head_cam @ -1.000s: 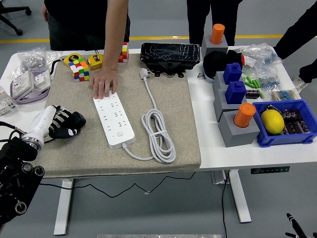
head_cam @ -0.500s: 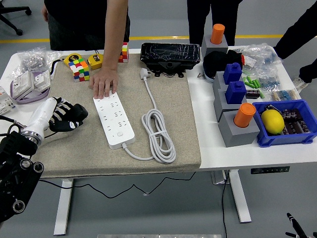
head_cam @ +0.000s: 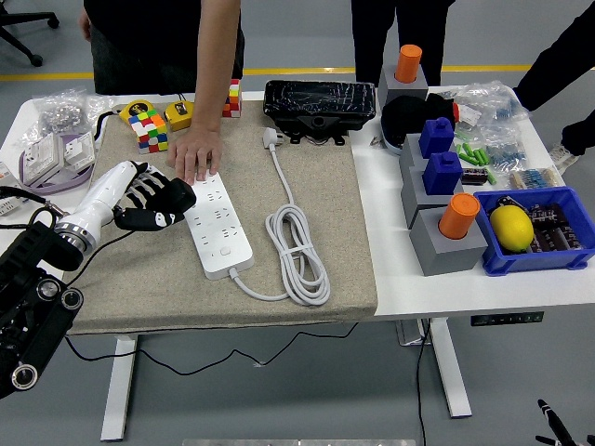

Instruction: Pick up the plug,place it near the board,insert it into the board,press the button

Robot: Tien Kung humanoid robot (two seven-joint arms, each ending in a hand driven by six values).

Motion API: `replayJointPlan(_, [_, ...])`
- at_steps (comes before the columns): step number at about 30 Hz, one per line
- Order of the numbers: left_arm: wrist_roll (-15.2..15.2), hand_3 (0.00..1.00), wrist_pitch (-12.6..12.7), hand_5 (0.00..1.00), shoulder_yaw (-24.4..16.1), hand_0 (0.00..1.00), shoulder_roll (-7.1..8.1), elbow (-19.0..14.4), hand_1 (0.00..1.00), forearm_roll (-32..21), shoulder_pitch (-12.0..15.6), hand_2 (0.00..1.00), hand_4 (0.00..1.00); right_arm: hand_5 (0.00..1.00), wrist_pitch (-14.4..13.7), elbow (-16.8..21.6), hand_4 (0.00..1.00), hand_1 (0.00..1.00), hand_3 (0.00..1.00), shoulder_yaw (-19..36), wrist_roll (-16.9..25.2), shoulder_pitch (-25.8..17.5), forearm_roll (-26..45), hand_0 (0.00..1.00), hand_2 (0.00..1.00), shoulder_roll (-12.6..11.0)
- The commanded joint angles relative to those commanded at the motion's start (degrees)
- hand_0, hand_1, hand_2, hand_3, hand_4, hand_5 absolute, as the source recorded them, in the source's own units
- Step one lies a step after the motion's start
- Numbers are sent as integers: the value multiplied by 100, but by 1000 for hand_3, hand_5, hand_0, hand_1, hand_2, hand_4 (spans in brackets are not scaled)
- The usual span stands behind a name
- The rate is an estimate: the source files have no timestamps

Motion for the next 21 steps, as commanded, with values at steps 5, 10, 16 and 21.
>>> replayJointPlan(5, [17,498,-4,2,280,360,88,-10,496,-5,-140,408,542,944,-3,0,998,730,734,19,-10,-7,-16,781,713,-1])
replayJointPlan(10, [36,503,-13,2,581,367,146,23,509,-9,-283,418,530,946,-3,0,998,729,734,20,-11,3,-14,781,712,-3])
replayJointPlan(16, [17,499,45,2,765,370,175,191,518,-5,-357,427,513,946,-3,0,998,730,734,8,-4,4,-1,780,712,4])
replayJointPlan(21, [-41,503,132,2,821,383,181,467,530,-13,-424,447,508,945,-3,0,998,730,734,8,-8,0,-7,781,712,-2])
